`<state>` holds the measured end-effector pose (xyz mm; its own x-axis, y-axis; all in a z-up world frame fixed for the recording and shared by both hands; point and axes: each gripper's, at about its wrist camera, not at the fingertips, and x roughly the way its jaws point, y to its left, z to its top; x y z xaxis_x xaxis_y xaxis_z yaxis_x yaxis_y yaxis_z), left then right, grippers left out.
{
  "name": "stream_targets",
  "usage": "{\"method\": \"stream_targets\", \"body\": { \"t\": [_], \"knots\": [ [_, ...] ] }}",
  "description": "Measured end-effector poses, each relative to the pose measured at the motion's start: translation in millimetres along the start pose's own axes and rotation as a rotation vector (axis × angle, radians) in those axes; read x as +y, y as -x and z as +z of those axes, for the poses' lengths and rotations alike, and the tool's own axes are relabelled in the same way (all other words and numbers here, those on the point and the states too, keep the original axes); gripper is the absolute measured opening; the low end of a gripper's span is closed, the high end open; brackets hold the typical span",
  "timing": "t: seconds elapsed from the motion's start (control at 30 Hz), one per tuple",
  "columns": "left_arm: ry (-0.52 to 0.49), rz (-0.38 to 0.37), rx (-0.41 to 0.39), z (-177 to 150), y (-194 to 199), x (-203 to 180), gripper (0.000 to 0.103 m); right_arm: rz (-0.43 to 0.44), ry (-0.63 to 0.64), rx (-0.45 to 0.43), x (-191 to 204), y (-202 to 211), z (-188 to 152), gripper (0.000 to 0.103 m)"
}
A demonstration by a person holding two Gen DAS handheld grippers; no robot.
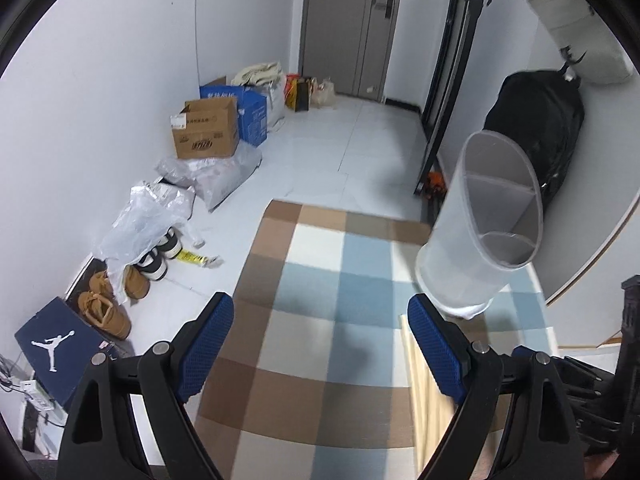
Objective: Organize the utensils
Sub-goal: 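Lower the right gripper onto the wooden chopsticks beside the holder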
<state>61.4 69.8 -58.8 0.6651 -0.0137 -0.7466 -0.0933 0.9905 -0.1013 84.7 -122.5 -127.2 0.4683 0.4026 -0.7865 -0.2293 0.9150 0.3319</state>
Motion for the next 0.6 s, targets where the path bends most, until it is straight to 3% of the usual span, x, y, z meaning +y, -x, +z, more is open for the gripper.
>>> {"method": "stream_targets", "body": {
  "t": [0.33,0.6],
  "knots": [
    [0.019,0.009,0.077,2.6,-19.5,21.0,0.086,-0.012,0.024,0.103,13.5,-37.6,11.8,0.037],
    [0.054,0.014,0.105,4.3,-24.2,29.9,0.086,-0.132,0.062,0.151,18.6,-64.8,17.8,0.020]
  ]
}}
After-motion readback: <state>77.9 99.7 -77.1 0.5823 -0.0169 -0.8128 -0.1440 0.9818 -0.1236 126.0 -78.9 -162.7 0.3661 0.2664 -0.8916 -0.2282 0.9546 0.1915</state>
